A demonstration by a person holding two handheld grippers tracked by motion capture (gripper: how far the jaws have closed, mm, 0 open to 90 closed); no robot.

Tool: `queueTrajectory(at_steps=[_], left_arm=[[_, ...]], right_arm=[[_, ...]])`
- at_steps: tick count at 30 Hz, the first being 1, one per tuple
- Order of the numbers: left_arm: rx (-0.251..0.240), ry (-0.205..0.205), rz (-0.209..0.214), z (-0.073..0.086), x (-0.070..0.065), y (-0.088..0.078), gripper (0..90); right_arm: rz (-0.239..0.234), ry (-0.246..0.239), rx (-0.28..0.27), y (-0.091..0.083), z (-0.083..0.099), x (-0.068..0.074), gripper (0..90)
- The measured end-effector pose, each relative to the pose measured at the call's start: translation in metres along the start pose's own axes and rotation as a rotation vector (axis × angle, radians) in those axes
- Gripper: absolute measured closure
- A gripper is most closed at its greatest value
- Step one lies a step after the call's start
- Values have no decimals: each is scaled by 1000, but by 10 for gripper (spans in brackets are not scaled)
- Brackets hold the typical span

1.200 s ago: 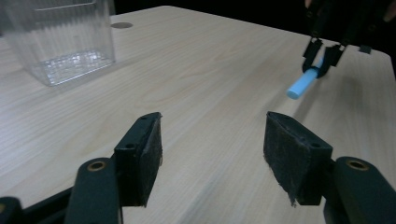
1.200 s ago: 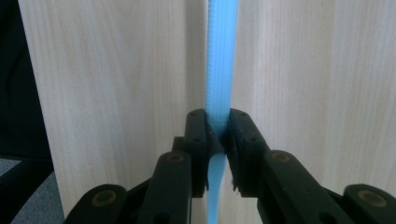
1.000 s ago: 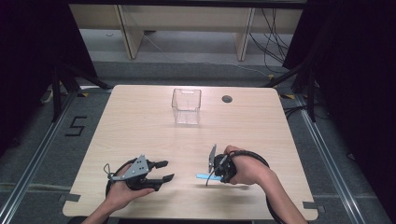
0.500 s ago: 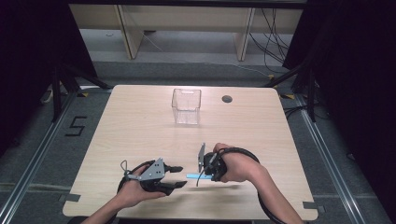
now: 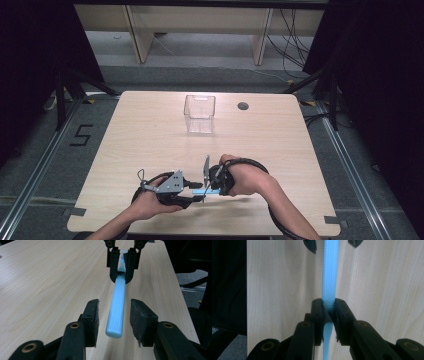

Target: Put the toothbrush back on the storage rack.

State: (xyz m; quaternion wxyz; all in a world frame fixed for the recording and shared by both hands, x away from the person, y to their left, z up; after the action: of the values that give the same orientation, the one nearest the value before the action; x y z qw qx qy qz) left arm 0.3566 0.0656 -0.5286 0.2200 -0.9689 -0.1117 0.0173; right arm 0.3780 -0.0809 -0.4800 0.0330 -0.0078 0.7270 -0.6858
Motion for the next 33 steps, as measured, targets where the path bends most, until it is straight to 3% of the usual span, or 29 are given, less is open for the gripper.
queueTrajectory(at_steps=[2,5,6,7,10,11,15,16,21,24,25,33], left_arm=[[10,5,2,1,0,1,623],[7,2,9,2,-1,4,650],[13,3,19,2,-1,4,650],[17,3,24,2,-1,5,659],[27,13,24,3,0,5,682],[38,13,31,4,0,5,697],[38,13,43,5,0,7,727],[38,13,43,5,0,7,733],[46,1,48,6,0,8,756],[47,-2,53,6,0,9,762],[47,-6,54,6,0,9,769],[48,6,62,5,0,6,778]], right_arm=[[-15,-13,-23,2,-4,1,789],[-16,-3,0,1,-6,2,789],[-17,-27,-22,3,-7,1,790],[-29,-5,-38,5,-8,2,789],[-28,-19,-22,5,-10,2,790],[-21,-25,6,3,-11,2,789],[-23,-31,3,3,-13,2,789],[-35,-16,-24,6,-14,3,789],[-29,-74,-16,6,-17,0,789],[-25,-66,-19,7,-16,1,789],[-29,-40,-6,6,-17,3,788],[-34,-59,-37,6,-19,2,774]])
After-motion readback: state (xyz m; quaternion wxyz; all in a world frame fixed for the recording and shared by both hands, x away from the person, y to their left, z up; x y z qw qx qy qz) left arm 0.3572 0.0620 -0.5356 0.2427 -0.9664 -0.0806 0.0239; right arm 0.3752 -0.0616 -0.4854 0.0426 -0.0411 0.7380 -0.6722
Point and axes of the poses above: each handheld gripper's, and its own axes: y roughly forward along the jaws, z roughly out of its underside, x roughly to its left, the point moved 5 cm from there along y, roughly forward along the jaws
